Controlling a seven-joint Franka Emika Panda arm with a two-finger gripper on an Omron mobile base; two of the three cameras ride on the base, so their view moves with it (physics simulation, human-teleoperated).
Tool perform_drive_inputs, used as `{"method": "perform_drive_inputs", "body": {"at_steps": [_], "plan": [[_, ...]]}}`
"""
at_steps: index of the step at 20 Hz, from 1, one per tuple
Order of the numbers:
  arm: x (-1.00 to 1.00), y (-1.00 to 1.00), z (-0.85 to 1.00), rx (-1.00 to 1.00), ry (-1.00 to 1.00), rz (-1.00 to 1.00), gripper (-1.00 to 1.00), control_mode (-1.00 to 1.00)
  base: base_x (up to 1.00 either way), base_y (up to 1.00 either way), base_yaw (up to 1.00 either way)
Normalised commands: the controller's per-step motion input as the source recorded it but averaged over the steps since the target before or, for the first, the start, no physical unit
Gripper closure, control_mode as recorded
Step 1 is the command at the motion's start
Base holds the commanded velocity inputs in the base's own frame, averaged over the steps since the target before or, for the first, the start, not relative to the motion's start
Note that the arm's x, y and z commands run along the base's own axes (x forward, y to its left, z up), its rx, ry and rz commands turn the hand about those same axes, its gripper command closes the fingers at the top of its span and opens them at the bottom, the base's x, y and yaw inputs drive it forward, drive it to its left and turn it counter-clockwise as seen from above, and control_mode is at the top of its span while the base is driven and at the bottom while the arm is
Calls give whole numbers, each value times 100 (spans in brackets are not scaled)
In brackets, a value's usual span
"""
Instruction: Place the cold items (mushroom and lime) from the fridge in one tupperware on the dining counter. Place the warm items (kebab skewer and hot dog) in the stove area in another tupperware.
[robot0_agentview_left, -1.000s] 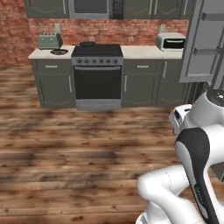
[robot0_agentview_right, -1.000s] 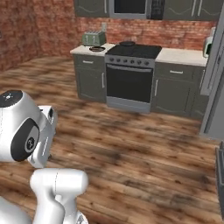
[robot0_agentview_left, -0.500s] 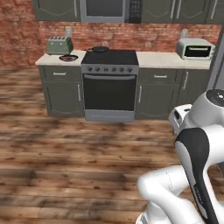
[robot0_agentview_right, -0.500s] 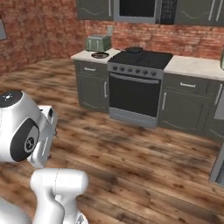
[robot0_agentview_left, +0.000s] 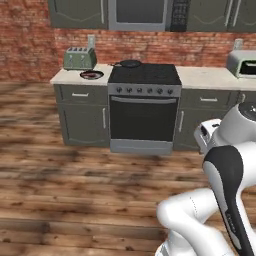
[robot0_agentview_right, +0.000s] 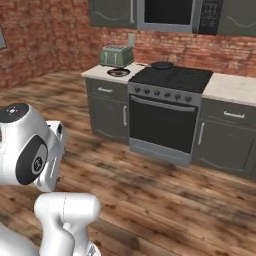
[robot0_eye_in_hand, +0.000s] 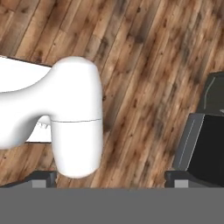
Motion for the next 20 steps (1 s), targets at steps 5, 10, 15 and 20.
{"method": "perform_drive_inputs", "body": {"at_steps": [5, 10, 15, 20], "plan": [[0, 0, 0, 0, 0, 0, -100, 100, 100, 95, -1], [0, 0, 0, 0, 0, 0, -100, 100, 100, 79, -17], [0, 0, 0, 0, 0, 0, -100, 100, 100, 70, -32], [0, 0, 0, 0, 0, 0, -100, 100, 99, 61, -31]]}}
